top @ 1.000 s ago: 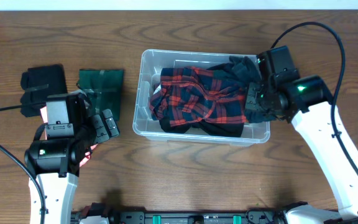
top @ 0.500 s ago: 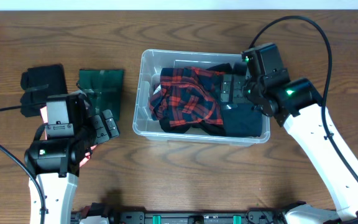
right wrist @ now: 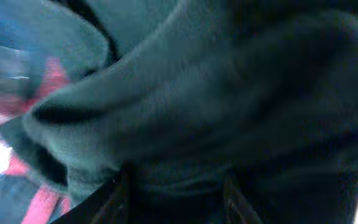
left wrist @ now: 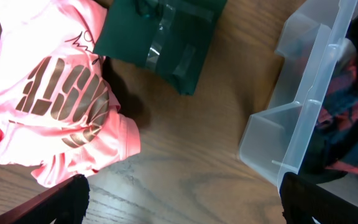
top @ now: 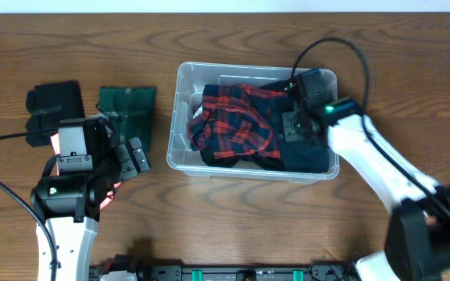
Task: Pack container
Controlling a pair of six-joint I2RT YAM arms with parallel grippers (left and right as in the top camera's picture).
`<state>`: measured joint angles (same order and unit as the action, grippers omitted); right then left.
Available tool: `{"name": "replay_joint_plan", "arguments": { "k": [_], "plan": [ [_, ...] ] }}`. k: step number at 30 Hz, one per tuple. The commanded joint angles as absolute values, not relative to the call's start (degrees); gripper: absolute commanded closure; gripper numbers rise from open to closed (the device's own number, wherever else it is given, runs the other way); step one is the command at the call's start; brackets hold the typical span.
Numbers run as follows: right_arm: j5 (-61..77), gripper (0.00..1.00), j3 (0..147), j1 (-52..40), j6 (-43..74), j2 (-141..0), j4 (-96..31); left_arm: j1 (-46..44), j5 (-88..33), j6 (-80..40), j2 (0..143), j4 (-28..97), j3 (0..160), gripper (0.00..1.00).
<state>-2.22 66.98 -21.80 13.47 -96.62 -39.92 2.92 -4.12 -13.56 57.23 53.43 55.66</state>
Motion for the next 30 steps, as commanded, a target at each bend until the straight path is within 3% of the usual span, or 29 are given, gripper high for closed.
{"name": "replay_joint_plan", "arguments": {
  "k": [1, 8, 13, 22, 30],
  "plan": [
    [-0.2, 0.52, 66.1, -21.5, 9.9, -100.9, -40.0, 3.2, -4.1, -14.1, 57.2, 53.5, 56.8, 0.02],
    [-2.2, 0.37, 72.9, -21.4, 8.4, -94.4, -43.6, 3.4, -3.0, -12.6, 57.4, 52.6, 57.1, 0.02],
    [-2.6, 0.11, 77.1, -18.9, 5.8, -84.9, -44.5, 9.6, -0.8, -13.3, 61.3, 56.0, 62.8, 0.02],
    [-2.6, 0.09, 77.0, -11.4, 3.3, -79.7, -53.5, 32.7, -2.6, -18.5, 76.2, 57.0, 67.8, 0.02],
    [-2.3, 0.1, 77.0, -9.5, 3.4, -79.9, -54.3, 39.6, -8.3, -13.0, 94.9, 49.1, 67.8, 0.02]
  ]
}}
